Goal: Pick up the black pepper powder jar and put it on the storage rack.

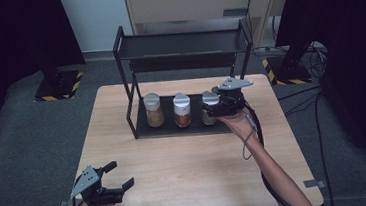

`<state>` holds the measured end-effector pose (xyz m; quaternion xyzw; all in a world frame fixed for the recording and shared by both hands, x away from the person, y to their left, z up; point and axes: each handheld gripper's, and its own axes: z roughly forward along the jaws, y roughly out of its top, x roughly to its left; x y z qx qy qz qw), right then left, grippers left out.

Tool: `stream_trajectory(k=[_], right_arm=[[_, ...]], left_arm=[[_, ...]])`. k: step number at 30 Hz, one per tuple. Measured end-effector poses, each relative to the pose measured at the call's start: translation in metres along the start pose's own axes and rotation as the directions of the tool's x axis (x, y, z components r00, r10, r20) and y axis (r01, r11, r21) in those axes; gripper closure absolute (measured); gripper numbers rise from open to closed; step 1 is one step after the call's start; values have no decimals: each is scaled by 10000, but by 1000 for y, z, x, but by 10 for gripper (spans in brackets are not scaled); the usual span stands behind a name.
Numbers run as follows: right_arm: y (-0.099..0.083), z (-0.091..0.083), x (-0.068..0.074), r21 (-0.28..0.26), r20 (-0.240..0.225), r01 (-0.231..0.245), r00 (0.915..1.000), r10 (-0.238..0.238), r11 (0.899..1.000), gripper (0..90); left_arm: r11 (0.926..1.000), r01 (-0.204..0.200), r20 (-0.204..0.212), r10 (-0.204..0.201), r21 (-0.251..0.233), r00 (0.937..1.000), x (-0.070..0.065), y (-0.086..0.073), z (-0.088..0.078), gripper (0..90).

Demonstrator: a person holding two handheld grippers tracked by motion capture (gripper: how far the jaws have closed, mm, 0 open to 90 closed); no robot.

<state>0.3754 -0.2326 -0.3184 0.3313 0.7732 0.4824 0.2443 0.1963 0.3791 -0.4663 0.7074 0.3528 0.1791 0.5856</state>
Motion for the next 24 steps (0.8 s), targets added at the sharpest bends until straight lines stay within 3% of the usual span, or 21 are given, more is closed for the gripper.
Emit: stream_trajectory(k=[8,24], right_arm=[[-1,-13,5,-271,-231,133,9996,-140,9995,108],[-9,-60,14,-501,-732,206,9970,-243,9985,84]], left_arm=[[10000,-40,16,40,-40,10000,0,-1,-1,44],[9999,-79,26,79,-98,10000,-1,-1,-2,42]])
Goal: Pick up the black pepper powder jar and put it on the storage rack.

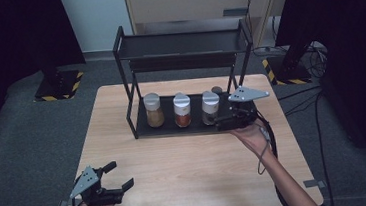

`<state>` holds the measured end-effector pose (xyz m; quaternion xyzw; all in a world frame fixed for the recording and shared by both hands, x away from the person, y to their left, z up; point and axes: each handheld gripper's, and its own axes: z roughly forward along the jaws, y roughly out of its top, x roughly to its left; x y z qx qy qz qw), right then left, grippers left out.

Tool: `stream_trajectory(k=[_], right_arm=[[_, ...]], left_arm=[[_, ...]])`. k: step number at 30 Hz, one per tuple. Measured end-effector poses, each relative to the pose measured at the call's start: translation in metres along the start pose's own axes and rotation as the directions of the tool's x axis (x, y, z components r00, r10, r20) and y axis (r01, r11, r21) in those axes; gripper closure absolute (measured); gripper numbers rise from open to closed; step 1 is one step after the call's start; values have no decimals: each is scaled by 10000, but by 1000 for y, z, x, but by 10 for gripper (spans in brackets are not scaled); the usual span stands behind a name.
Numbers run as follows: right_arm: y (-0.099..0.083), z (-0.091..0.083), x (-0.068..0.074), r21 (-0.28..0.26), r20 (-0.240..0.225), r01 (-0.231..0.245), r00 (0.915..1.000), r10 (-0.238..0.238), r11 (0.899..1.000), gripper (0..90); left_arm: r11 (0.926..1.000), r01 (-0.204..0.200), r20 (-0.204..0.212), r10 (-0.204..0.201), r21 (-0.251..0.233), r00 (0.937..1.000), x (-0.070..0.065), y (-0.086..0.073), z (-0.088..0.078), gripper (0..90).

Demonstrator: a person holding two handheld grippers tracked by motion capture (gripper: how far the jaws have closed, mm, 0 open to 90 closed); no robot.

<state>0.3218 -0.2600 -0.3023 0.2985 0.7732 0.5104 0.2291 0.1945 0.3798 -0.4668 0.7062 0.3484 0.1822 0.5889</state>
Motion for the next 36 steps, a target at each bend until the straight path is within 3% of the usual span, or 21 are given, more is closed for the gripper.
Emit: stream_trajectory(k=[14,22,36], right_arm=[[-20,-52,9,-380,-267,-107,9996,97,9992,85],[-38,-83,17,-589,-1,-26,10000,26,9983,86],[-69,-120,27,-661,353,-29,9994,52,9978,82]], left_arm=[[10000,43,-27,-43,-35,10000,0,0,0,35],[10000,35,-16,-35,-23,10000,0,0,0,35],[10000,-15,-29,15,8,10000,-1,1,0,35]])
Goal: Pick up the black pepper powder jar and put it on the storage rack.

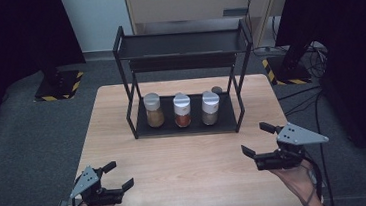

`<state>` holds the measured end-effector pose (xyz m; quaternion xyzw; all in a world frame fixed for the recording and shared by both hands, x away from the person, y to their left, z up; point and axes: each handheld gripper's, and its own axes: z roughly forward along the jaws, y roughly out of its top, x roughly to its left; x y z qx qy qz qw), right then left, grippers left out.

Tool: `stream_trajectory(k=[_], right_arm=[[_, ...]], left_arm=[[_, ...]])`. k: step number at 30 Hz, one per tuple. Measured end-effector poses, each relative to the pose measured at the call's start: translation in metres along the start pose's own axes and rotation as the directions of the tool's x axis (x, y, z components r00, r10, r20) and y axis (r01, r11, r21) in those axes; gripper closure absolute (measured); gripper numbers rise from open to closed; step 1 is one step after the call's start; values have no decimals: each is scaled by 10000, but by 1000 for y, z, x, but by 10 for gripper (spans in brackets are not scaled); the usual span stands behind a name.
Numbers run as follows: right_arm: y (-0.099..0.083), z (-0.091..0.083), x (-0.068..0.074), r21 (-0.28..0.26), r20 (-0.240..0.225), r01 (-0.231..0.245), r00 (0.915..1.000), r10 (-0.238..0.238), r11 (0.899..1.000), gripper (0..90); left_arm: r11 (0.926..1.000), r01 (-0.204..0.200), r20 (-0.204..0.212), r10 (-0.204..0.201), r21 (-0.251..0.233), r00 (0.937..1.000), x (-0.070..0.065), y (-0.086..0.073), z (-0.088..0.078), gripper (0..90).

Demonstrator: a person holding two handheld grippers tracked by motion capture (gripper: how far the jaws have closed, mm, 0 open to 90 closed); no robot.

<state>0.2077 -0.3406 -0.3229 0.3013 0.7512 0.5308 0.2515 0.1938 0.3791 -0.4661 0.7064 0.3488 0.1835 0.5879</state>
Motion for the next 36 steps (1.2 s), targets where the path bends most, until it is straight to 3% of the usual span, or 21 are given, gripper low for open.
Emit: stream_trajectory(k=[7,20,28,30,36], right_arm=[[-20,-15,2,-103,284,-273,9992,276,9996,83],[-56,-25,8,-115,758,-850,9934,857,9963,79],[-75,-22,9,105,993,-993,9902,978,9950,76],[-80,-20,7,198,892,-1206,9890,1184,9925,76],[-88,-15,8,366,867,-1186,9896,1151,9923,76]], left_arm=[[10000,-61,75,61,-19,10000,0,0,0,35],[10000,-68,78,68,3,9999,0,0,0,35],[10000,-73,87,73,14,9999,0,0,0,35],[10000,-91,84,91,11,9999,-1,1,0,35],[10000,-91,69,91,-4,9999,-1,0,0,35]])
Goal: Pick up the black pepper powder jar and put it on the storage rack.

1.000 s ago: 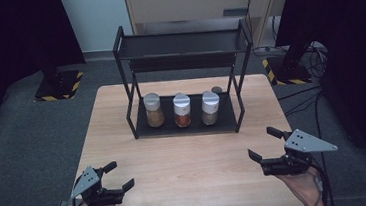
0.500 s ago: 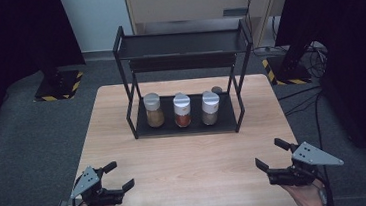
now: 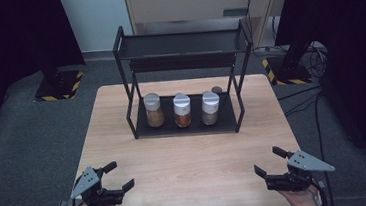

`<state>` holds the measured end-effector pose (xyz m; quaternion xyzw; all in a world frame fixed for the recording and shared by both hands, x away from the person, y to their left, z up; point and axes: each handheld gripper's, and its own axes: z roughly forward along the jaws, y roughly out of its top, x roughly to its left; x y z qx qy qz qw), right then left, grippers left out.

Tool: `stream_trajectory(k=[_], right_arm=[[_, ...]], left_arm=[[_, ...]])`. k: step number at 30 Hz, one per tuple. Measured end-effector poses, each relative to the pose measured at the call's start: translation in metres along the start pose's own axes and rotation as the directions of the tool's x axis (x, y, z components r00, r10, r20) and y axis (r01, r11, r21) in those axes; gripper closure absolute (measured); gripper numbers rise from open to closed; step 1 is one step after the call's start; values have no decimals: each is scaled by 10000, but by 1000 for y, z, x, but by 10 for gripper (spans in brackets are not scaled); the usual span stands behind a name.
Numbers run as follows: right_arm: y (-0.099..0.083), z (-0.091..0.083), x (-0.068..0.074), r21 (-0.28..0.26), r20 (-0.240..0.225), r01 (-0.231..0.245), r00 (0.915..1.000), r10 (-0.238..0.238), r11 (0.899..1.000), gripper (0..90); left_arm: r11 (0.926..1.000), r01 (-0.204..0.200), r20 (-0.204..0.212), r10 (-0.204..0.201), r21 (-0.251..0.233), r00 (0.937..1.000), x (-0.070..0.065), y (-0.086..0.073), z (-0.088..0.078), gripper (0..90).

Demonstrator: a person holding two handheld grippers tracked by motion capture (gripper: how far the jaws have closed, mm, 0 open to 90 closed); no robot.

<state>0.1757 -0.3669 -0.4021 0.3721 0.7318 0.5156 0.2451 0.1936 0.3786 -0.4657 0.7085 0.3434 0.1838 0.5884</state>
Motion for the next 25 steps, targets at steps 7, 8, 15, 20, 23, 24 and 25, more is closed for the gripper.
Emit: stream_trajectory(k=[7,8,15,20,23,24,25], right_arm=[[-9,5,1,-11,111,36,9999,-36,10000,77],[-10,5,0,-49,39,0,10000,1,10000,77],[-14,5,1,-274,96,126,9999,-124,9995,78],[-15,6,-1,-221,90,66,9999,-64,9997,77],[-15,6,-1,-215,64,68,10000,-67,9997,77],[-15,6,-1,-197,81,91,9999,-89,9998,77],[-15,6,-1,-204,75,85,9999,-84,9998,77]], left_arm=[[10000,12,73,-11,-43,10000,1,-1,1,36],[10000,14,81,-13,-53,10000,1,-1,0,36],[9999,13,142,-11,-139,9999,2,-1,0,36],[9999,10,133,-9,-147,9999,2,-1,0,36],[9999,8,120,-6,-160,9999,2,-1,0,36],[9999,8,114,-6,-162,9999,2,-2,0,36],[9999,5,111,-3,-160,9999,2,-1,0,36]])
